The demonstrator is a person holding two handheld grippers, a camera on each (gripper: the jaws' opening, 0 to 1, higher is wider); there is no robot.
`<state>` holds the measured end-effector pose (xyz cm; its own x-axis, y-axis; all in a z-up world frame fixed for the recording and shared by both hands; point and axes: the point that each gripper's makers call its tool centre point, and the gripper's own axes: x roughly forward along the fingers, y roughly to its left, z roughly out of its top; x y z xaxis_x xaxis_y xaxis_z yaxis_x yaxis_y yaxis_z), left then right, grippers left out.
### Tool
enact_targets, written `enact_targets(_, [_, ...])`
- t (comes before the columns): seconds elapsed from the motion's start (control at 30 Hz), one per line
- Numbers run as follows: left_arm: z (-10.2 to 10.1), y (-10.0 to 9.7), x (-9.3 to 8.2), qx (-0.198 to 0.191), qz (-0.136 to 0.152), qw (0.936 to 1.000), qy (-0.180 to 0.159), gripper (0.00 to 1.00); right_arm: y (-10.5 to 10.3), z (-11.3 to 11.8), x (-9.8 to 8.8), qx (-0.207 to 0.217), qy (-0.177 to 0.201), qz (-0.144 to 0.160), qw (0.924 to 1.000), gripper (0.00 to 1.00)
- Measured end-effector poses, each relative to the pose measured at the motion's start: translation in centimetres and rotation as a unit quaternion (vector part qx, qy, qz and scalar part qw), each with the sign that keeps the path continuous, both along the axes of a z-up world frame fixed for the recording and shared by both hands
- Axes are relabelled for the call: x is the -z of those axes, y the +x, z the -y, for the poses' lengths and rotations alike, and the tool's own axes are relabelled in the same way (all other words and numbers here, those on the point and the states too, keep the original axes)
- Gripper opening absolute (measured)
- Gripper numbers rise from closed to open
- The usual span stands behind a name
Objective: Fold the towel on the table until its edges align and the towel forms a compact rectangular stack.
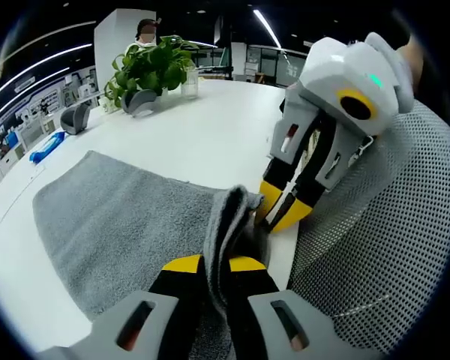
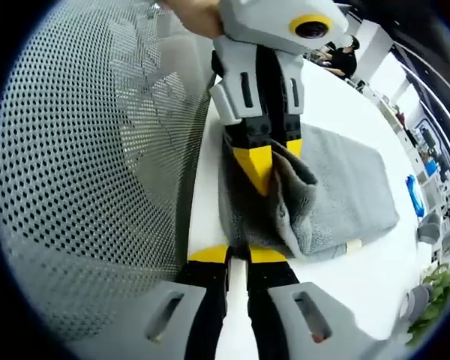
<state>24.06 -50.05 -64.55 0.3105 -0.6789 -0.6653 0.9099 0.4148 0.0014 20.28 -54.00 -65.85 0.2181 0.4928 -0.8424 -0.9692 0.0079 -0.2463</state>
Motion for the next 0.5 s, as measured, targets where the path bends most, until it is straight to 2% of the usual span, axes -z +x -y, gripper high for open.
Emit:
enact_targets(0.1, [0.3, -0.3, -0.2, 0.016, 0.006, 0.9999, -0.001, 0.21, 0.3, -0.1, -0.5, 0.004, -0.004, 0.003, 1.0000, 0.03])
enact_targets(0.13, [0.4, -0.5, -0.4, 0.019, 0.006, 0.9998, -0.001, 0.23, 0.4, -0.4, -1.1, 0.018, 0.015, -0.001, 0.9997, 0.02])
enact_targets(0.2, [1.2, -1.0, -1.2, 0.045, 0.015, 0.9987, -0.016, 0.26, 1.2, -1.2, -3.5, 0.057, 0.075, -0.008, 0.9955, 0.02])
enact_targets(0.23, [1.8, -1.5, -1.7, 0.061, 0.016, 0.9976, -0.030, 0.28, 1.6, -1.2, -4.2, 0.069, 0.087, -0.009, 0.9937, 0.02])
enact_targets(0.27, [2.0, -1.6, -2.0, 0.064, 0.023, 0.9971, -0.032, 0.26, 1.8, -1.3, -4.8, 0.085, 0.099, -0.026, 0.9911, 0.02])
enact_targets(0.3, [2.2, -1.5, -2.5, 0.074, 0.042, 0.9959, -0.031, 0.23, 2.0, -1.4, -5.0, 0.088, 0.102, -0.032, 0.9904, 0.02])
enact_targets(0.37, [2.2, -1.1, -2.9, 0.068, 0.058, 0.9955, -0.030, 0.23, 2.3, -1.7, -5.3, 0.083, 0.099, -0.033, 0.9911, 0.02])
enact_targets(0.5, [1.6, -0.9, -2.9, 0.076, 0.056, 0.9952, -0.027, 0.28, 2.6, -1.8, -5.3, 0.078, 0.091, -0.025, 0.9925, 0.02])
